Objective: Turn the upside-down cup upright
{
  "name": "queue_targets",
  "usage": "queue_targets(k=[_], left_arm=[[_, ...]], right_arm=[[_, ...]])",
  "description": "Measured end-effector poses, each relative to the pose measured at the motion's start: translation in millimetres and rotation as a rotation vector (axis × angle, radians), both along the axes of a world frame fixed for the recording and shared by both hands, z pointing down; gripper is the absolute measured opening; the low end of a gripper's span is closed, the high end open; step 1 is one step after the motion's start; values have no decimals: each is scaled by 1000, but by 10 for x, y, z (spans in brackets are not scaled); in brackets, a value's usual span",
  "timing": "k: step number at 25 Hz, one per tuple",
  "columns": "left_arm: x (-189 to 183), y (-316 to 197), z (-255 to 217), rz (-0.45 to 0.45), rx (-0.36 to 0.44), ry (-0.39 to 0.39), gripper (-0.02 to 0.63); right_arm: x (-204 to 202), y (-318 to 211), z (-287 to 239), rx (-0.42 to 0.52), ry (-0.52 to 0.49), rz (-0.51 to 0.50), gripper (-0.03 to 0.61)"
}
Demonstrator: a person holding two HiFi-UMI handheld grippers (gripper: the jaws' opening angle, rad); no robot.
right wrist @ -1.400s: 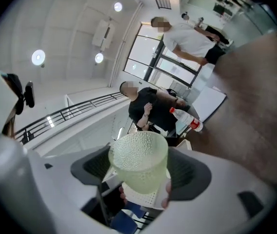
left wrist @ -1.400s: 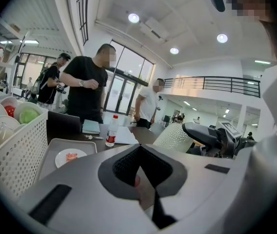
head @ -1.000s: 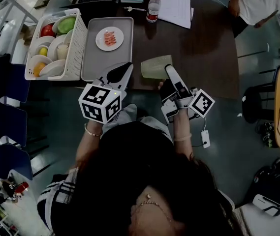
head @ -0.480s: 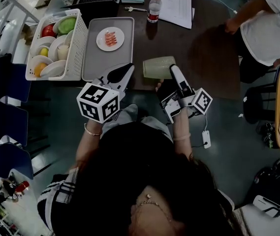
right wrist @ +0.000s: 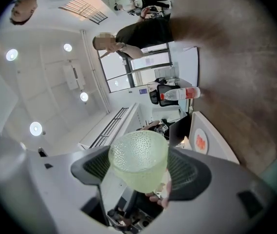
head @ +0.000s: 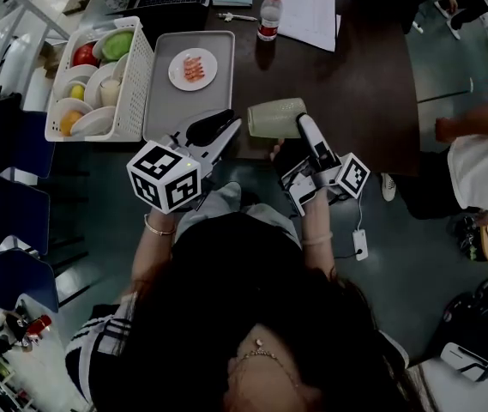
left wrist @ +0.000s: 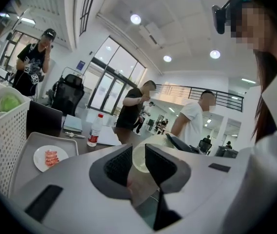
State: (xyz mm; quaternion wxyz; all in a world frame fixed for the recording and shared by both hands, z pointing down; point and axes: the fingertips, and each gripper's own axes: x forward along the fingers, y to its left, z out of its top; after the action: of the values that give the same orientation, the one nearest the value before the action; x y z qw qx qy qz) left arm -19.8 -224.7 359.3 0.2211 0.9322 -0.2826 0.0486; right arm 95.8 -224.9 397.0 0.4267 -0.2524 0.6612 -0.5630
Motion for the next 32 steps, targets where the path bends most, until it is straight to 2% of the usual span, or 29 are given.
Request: queue_targets(k=[4,13,20,32], left_arm=[[43,49,-22,59,-3,24,117],[238,149,30,183,-43,28,322],[366,140,70,224,-63,40,362],[605,121,108,264,-62,21,362]], right_arm=[[-13,-1,-15,10,-15,-11,379],[-39,2,-38,26,-37,-41,379],[-51,15,-57,35,-58,-60,379],[-54,31,-49,44,-85,-79,379]])
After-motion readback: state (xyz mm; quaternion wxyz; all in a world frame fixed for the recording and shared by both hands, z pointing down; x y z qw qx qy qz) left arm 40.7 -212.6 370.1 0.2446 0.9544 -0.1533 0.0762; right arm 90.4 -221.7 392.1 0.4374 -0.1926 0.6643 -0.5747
